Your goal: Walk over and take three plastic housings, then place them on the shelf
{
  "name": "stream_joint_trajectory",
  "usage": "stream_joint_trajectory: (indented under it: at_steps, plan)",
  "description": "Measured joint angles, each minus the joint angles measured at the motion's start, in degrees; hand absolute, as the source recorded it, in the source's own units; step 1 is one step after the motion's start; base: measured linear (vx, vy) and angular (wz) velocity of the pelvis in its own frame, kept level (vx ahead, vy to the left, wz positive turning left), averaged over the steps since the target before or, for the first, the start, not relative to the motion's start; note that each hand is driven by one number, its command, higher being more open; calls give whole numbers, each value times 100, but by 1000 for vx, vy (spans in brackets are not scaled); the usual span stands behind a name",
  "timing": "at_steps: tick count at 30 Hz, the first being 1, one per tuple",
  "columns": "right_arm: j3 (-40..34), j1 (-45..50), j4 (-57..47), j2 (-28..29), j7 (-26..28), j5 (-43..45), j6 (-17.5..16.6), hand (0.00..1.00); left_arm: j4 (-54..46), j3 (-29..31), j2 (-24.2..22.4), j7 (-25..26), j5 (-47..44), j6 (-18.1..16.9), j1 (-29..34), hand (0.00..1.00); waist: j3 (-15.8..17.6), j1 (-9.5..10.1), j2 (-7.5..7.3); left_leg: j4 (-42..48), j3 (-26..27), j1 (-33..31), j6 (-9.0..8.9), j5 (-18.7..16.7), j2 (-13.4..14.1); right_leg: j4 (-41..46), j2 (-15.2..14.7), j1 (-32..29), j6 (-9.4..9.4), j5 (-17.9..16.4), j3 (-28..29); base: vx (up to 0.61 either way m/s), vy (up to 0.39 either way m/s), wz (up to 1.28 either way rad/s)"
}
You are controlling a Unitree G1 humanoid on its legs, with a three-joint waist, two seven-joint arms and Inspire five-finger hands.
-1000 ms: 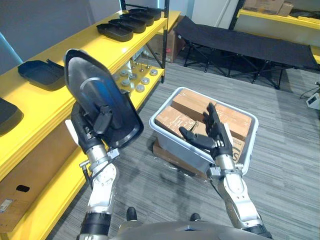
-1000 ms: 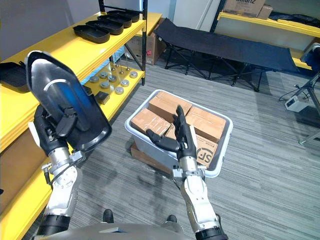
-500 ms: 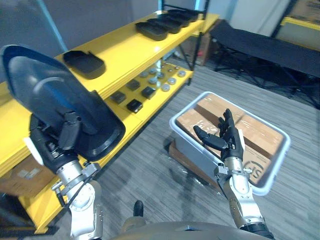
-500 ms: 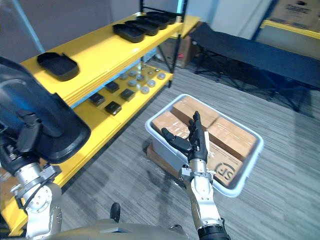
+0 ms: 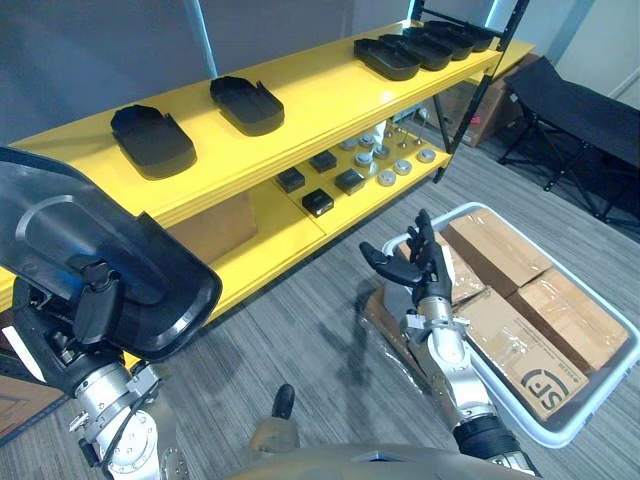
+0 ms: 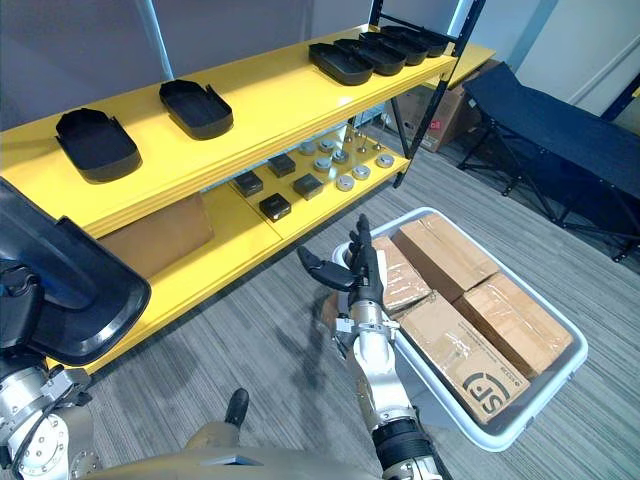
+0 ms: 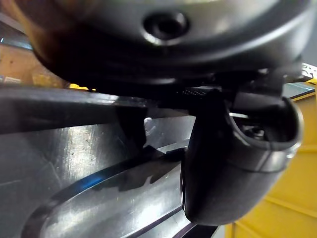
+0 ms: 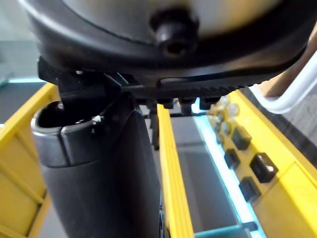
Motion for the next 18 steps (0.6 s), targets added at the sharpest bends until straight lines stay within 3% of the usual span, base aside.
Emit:
stream_joint_trajectory:
  at_steps: [3, 7, 9, 12, 15, 18]
  plan:
    - [22, 2, 0, -63, 9, -8, -3, 100, 0, -277, 35, -273, -4, 2, -69, 0, 84, -114, 84, 5, 325, -176, 254, 125, 28, 43, -16, 145, 31, -50, -488, -55, -10, 94]
    - [88, -46, 8, -162, 146, -228, -88, 100, 0, -445, 59, -495, -69, -1, -102, 0, 260, 71, 133, 4, 280, -219, 263, 215, -145, 475, -272, 170, 143, -324, -678, 1, 29, 48]
    - [169, -48, 5, -164, 218, -229, -190, 100, 0, -499, 141, -651, -195, -2, -132, 0, 293, 31, 86, 4, 134, -214, 293, 211, -318, 772, -370, 146, 138, -626, -446, -4, -22, 65]
    - [139, -26, -2, -266, 240, -197, -277, 100, 4, -822, 572, -1000, -217, -7, -531, 0, 375, -181, -54, 3, -266, -216, 337, 233, -653, 1232, -253, 56, -89, -1239, 819, -15, -62, 99]
    - [113, -42, -20, -327, 293, -193, -310, 100, 4, -1174, 905, -1167, -181, -76, -915, 0, 403, -267, -99, 7, -330, -250, 378, 346, -728, 1378, -225, 78, -50, -1364, 1056, -18, -66, 67]
    - [112, -162, -40, -355, 547, -190, -311, 100, 4, -1264, 977, -1169, -88, -166, -1212, 0, 438, -284, -83, 13, -330, -318, 253, 540, -668, 1365, -150, 57, 41, -1433, 1039, -43, -81, 15]
